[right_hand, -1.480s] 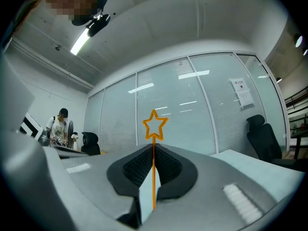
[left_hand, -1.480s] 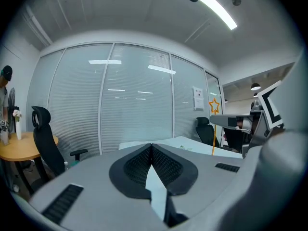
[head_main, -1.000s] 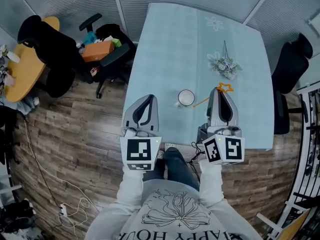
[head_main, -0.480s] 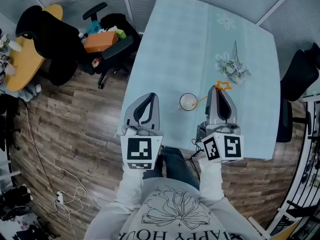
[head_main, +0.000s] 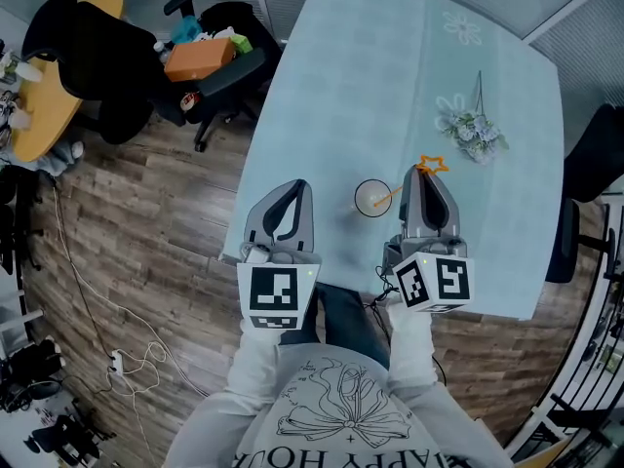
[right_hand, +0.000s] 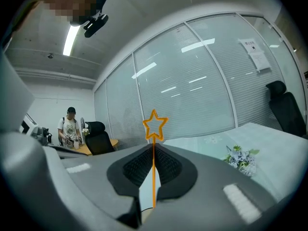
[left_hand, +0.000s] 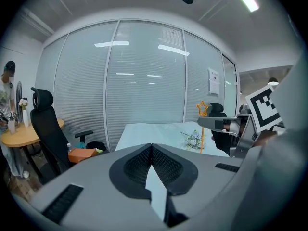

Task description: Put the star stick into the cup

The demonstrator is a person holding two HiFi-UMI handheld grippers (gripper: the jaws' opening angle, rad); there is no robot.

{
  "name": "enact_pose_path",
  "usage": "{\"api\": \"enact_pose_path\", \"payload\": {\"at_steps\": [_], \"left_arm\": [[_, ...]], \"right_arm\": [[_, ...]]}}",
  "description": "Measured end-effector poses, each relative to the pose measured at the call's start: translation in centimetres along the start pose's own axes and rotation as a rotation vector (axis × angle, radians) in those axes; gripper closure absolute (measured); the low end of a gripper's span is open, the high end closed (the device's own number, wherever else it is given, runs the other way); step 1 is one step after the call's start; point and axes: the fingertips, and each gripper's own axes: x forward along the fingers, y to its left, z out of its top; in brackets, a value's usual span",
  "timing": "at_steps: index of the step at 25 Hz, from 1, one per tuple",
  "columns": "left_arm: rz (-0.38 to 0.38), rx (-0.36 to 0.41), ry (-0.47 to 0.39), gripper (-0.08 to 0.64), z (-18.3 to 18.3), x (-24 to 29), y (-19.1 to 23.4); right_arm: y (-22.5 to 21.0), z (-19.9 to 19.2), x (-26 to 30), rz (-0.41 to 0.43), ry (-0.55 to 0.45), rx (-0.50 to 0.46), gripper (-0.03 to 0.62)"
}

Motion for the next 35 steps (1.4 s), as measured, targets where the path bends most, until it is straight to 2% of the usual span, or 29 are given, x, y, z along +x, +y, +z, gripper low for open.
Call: {"api": "enact_pose_path", "payload": {"at_steps": [18, 35], "left_arm": [[0.015, -0.025, 0.088, 0.555, -4.6, 2.6, 0.6], [0.021, -0.035, 0.118, 0.555, -5.8, 3.7, 1.5]], "right_arm": [[-0.9, -7.0, 2.5, 0.033, 0.139, 0.024, 0.575], [-1.1, -9.0, 4.7, 0.035, 0.181, 0.033, 0.571]]}}
